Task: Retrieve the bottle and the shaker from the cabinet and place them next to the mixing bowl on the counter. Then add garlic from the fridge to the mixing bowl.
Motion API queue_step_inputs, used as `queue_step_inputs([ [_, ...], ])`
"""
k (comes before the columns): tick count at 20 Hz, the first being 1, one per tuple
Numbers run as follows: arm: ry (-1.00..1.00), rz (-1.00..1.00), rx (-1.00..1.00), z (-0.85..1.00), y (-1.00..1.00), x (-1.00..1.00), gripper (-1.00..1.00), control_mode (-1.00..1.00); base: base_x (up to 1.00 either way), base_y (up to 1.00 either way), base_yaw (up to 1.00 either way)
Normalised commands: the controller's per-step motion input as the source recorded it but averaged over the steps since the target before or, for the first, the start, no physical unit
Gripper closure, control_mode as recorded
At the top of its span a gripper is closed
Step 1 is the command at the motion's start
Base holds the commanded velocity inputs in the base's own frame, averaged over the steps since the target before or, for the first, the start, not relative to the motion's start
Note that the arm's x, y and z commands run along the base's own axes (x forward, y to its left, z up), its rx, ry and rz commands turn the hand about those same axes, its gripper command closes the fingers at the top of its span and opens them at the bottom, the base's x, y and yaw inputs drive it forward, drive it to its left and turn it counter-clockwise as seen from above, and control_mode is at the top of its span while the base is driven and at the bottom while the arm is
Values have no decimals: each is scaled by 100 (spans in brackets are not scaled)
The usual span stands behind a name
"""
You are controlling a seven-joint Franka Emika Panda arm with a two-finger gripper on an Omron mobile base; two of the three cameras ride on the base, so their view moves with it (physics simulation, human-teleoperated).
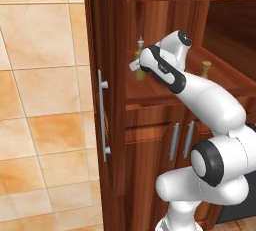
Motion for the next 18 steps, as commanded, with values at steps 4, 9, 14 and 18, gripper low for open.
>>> queue_step_inputs([
  [4, -10, 0, 0, 6, 0, -21, 100, -100, 0, 0, 0],
  [9, -8, 0, 5, 37, -15, -17, 100, -100, 0, 0, 0],
  [14, 0, -6, 5, 25, -38, -70, 100, -100, 0, 0, 0],
  [18, 0, -10, 0, 20, -39, -100, 100, -100, 0, 0, 0],
])
